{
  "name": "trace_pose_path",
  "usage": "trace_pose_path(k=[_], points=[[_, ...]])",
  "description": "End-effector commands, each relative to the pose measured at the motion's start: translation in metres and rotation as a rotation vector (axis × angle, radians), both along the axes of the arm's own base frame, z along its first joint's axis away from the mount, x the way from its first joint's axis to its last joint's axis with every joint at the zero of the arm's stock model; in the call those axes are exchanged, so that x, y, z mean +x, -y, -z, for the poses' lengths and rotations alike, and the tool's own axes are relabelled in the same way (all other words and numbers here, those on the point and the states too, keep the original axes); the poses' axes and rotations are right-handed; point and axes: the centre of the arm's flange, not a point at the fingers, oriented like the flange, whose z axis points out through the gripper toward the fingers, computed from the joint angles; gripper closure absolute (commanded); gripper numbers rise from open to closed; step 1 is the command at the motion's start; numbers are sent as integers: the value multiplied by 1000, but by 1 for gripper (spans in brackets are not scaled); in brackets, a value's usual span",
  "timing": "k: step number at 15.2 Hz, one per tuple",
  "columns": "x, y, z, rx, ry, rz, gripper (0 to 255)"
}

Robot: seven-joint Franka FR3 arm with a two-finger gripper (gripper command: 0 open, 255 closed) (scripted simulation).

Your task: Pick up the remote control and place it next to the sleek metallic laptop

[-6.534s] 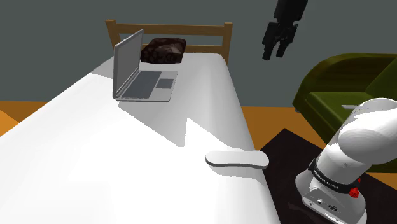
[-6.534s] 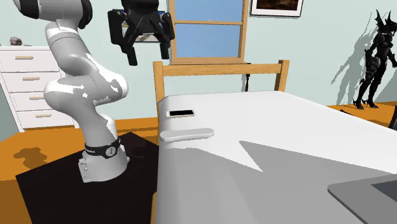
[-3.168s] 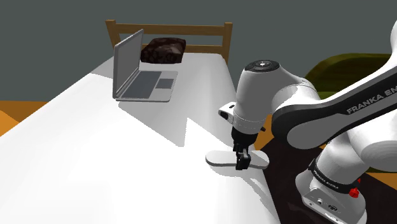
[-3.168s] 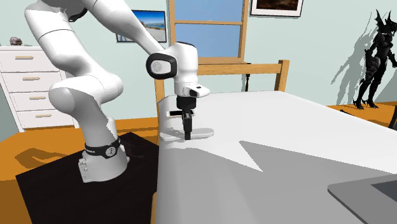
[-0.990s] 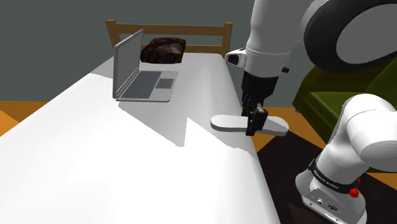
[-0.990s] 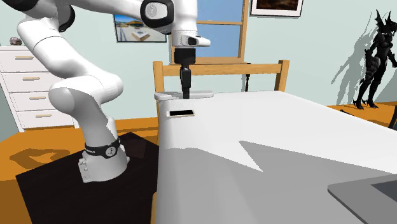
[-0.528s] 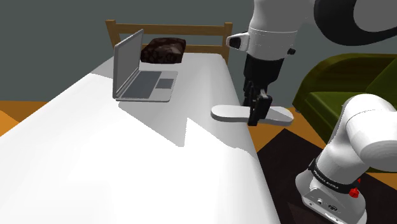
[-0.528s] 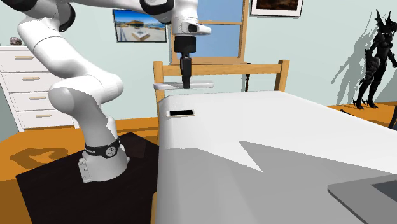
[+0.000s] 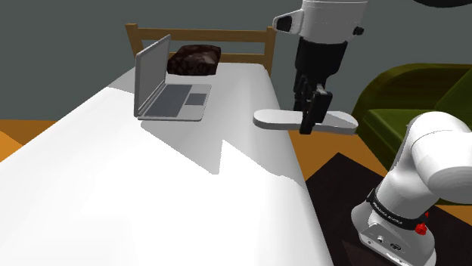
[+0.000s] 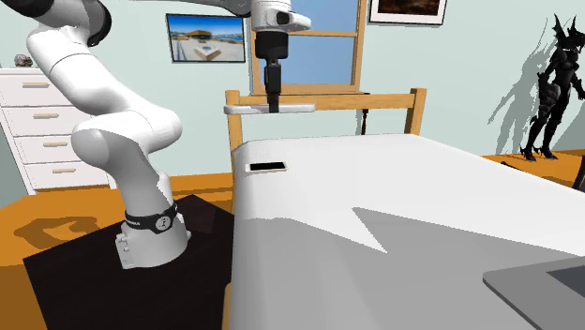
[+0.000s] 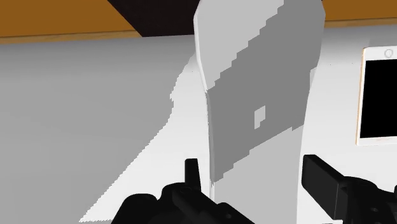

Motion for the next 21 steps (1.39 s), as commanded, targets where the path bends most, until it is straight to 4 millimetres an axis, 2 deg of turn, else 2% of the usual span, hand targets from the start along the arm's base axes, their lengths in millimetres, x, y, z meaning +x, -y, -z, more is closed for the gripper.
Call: trace_pose_path(k=[1,21], points=[[1,-1,-11,0,0,0,255],[1,-1,-117,0,0,0,255]])
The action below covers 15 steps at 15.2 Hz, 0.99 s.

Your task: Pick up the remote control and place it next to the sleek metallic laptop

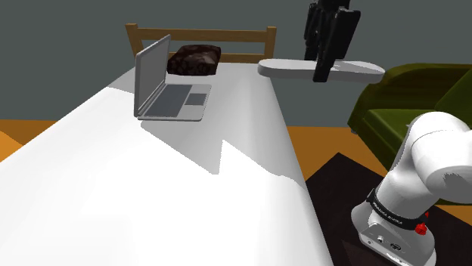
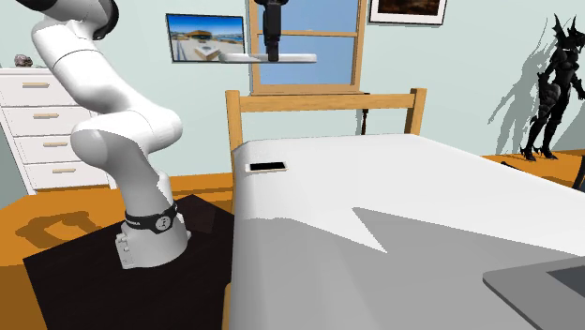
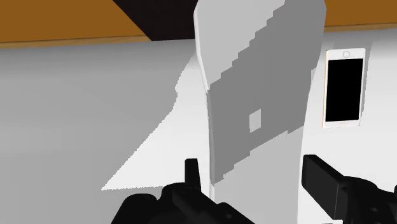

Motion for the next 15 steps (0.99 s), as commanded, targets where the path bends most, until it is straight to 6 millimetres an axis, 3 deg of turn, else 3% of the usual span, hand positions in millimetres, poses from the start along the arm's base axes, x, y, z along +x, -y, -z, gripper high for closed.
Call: trace_pose_path(k=[1,15], points=[[-1,0,-8,0,0,0,255],[183,18,-9,0,0,0,255]])
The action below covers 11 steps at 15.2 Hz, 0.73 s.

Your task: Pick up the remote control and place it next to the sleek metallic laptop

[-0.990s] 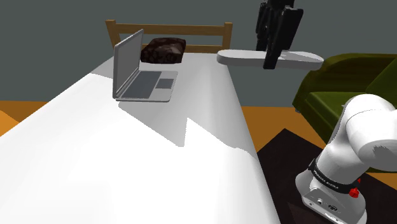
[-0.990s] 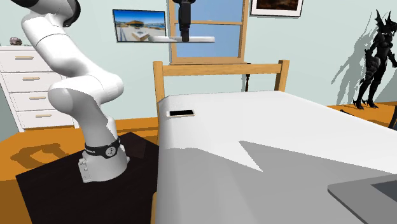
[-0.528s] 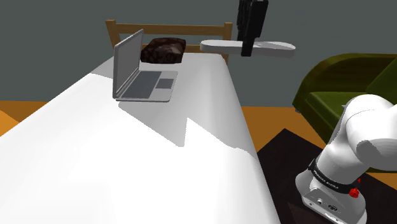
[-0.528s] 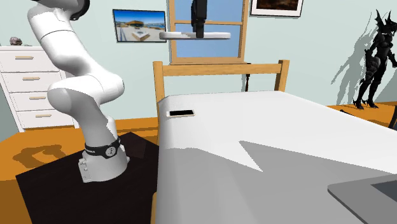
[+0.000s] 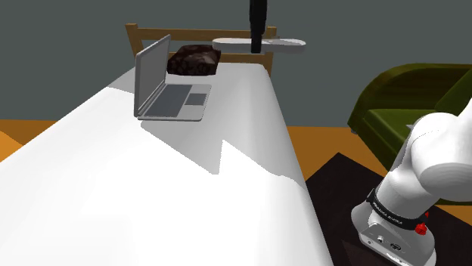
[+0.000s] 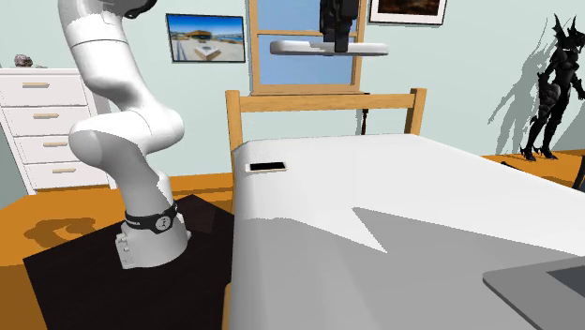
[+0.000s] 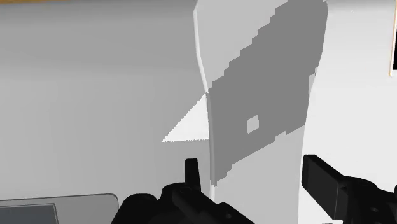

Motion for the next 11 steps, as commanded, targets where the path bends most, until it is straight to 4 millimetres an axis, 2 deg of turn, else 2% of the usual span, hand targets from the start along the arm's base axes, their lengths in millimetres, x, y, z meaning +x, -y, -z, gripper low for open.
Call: trace_pose_path(k=[1,11], points=[[24,3,0,0,1,0,255],[156,16,-1,0,1,0,255]])
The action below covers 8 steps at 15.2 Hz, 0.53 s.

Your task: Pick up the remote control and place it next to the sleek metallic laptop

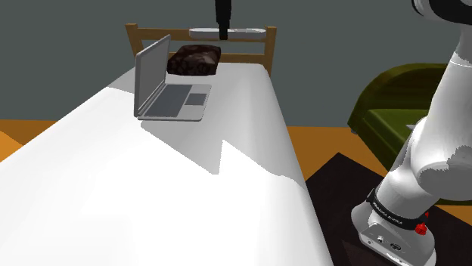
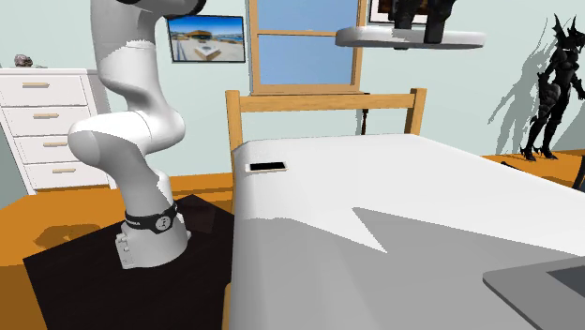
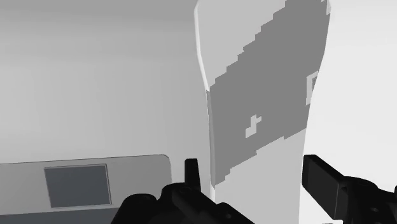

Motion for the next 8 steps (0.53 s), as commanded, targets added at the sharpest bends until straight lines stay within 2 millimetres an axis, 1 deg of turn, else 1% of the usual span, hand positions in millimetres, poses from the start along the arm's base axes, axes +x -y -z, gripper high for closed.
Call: trace_pose_path(k=[1,2,8], points=[[26,1,2,0,1,0,255],[41,3,2,0,1,0,255],[41,2,33,0,1,0,255]])
